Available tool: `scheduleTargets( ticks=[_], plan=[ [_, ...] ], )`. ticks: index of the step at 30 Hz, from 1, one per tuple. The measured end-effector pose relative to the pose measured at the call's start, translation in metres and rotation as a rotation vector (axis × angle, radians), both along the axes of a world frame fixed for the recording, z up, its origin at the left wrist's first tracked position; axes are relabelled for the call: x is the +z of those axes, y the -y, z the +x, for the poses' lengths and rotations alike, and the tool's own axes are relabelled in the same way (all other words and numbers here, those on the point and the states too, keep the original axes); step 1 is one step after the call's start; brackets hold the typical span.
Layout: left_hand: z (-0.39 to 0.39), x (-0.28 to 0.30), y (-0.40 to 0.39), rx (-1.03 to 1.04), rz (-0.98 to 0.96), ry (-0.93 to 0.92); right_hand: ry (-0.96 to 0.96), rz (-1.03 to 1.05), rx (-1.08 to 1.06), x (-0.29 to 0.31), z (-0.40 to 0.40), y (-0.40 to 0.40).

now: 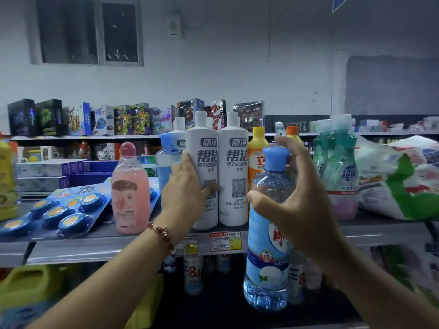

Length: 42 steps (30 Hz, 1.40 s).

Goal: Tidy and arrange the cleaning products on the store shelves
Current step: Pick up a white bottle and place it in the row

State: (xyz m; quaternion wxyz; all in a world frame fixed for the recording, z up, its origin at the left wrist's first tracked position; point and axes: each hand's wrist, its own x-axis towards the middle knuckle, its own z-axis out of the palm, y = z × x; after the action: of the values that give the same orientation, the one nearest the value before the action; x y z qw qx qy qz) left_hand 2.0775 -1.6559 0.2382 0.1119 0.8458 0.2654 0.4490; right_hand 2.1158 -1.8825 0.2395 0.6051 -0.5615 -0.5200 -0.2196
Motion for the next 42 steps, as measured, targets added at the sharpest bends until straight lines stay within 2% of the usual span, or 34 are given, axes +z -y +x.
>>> scheduleTargets(
  ticks=[4,10,14,18,20,22,23,26,30,33,35,37,42],
  plan=[
    [-0.01,-0.026,-0.001,-0.033,-0.064,-0.125,0.002,-0.044,-0.011,-0.015,0.004,-0.008],
    [-0.009,-0.049,-0.011,-0.091,0.021,-0.054,-0.021,-0.123,-0.042,-0.033,0.01,-0.019],
    [-0.024,-0.058,-0.002,-0.168,-0.04,-0.023,-0.039,-0.16,-0.051,-0.043,0.012,-0.023],
    [-0.061,-0.096,0.034,-0.476,-0.158,0.032,-0.141,-0.253,-0.037,-0.062,0.012,-0.028],
    [-0.078,-0.124,0.061,-0.629,-0.343,0.016,-0.197,-0.323,-0.02,-0.075,0.006,-0.033],
    [-0.087,-0.147,0.091,-0.81,-0.743,0.008,-0.261,-0.366,0.016,-0.087,-0.006,-0.039],
    [-0.089,-0.163,0.1,-0.833,-0.928,0.026,-0.306,-0.399,0.042,-0.097,-0.012,-0.041],
    [-0.098,-0.207,0.114,-0.728,-1.245,0.109,-0.466,-0.535,0.156,-0.133,-0.031,-0.046],
    [-0.12,-0.249,0.122,-0.605,-1.669,0.269,-0.825,-0.678,0.313,-0.208,-0.053,-0.026],
    [-0.129,-0.284,0.117,-0.42,-2.01,0.449,-0.932,-0.937,0.385,-0.272,-0.08,0.001],
    [-0.136,-0.31,0.112,-0.317,-2.118,0.581,-0.939,-1.072,0.402,-0.306,-0.096,0.012],
    [-0.144,-0.332,0.109,-0.243,-2.181,0.649,-0.927,-1.132,0.325,-0.328,-0.108,0.017],
    [-0.165,-0.366,0.105,-0.225,-2.314,0.66,-0.826,-1.296,0.184,-0.348,-0.122,0.013]
  ],
)
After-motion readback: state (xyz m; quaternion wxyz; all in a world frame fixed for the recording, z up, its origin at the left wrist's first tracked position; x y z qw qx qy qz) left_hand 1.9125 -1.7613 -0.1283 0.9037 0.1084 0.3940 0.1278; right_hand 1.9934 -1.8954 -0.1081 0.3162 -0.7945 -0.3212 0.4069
